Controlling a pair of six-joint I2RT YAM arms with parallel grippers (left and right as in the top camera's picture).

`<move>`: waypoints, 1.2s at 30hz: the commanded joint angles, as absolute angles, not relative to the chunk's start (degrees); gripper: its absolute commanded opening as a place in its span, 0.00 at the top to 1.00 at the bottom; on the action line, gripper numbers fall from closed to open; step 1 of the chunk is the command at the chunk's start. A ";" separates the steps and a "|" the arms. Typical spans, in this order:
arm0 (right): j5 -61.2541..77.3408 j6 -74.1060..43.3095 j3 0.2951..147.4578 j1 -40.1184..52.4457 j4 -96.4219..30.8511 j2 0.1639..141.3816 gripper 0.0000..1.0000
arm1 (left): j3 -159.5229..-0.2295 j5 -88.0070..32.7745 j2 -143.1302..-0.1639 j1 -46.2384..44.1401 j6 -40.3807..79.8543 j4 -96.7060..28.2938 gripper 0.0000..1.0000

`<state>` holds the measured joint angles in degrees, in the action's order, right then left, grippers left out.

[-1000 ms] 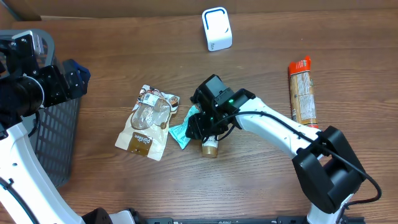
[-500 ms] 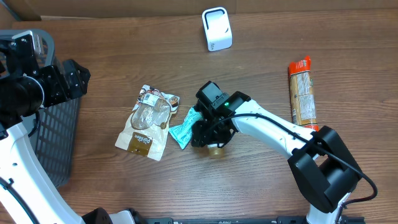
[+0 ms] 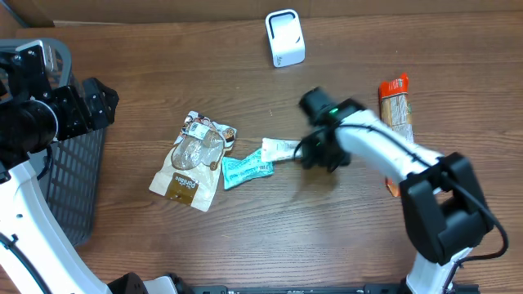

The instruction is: Scan the item barcode

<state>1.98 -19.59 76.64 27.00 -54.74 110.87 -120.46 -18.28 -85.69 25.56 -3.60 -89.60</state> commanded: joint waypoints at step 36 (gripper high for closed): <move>5.61 -48.45 76.07 25.12 -38.81 114.93 0.19 | -120.51 -18.87 -85.86 25.69 -4.73 -89.54 0.00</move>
<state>7.57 -47.79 76.49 25.02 -38.63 112.42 -120.46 -18.28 -85.69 25.56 -3.60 -89.60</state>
